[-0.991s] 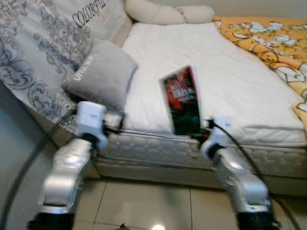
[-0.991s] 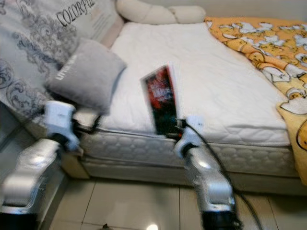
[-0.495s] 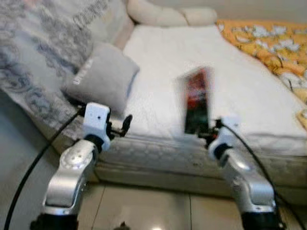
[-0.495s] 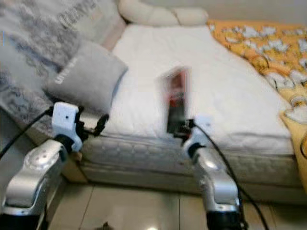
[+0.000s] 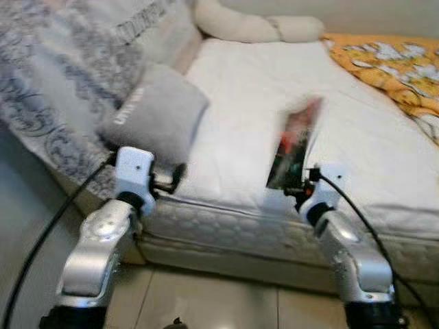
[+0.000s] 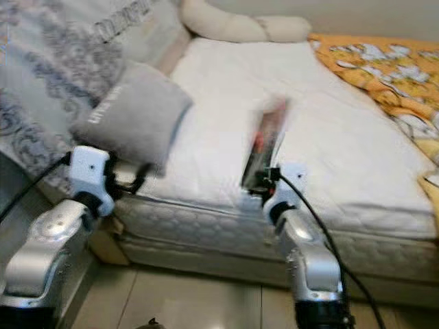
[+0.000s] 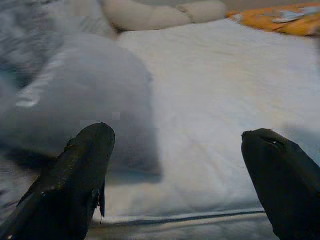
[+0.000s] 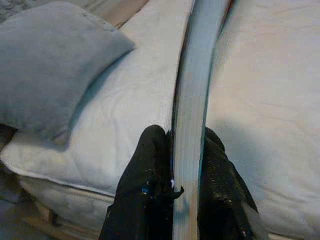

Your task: Clean up the room

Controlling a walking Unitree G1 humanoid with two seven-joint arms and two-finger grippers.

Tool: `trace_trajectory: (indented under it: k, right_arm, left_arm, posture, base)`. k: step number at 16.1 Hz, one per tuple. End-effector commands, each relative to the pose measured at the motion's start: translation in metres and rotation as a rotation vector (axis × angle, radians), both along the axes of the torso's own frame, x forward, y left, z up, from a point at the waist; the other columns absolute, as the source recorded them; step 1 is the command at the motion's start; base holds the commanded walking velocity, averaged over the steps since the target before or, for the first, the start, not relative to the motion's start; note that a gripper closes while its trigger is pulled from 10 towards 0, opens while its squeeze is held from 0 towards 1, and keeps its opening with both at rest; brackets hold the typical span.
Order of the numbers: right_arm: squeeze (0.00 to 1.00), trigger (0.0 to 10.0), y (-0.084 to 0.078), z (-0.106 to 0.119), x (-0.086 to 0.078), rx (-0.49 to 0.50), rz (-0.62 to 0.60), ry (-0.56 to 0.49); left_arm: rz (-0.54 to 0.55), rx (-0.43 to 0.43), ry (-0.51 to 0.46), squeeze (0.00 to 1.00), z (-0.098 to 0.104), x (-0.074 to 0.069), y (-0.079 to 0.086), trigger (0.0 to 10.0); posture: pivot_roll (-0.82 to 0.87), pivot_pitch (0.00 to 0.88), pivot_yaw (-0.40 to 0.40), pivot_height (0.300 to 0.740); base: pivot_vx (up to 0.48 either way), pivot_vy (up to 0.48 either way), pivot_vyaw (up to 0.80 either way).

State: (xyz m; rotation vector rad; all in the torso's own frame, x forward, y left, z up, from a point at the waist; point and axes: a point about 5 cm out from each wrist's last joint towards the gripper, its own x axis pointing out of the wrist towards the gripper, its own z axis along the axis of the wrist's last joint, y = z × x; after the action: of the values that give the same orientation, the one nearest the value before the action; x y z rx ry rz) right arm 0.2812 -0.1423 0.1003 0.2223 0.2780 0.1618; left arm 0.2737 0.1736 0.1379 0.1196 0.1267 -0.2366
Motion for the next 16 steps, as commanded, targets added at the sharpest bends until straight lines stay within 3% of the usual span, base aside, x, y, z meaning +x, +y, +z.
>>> trace_trajectory:
  k: [1,16]
  right_arm:
    - [0.00,10.0,0.0044,0.0134,0.0032,0.001,0.027,-0.064]
    - [0.00,10.0,0.0059,0.0143,0.0040,-0.010,0.041,-0.067]
  left_arm:
    - [0.001,-0.002,0.000,0.47,0.0002,0.0006,-0.0009,10.0]
    - [0.000,-0.005,0.002,0.49,-0.0001,0.0017,0.0004,10.0]
  posture:
    - [0.05,0.000,0.017,0.740]
    - [0.05,0.000,0.017,0.740]
  base:
    - [0.292,0.000,0.00]
    - [0.315,0.000,0.00]
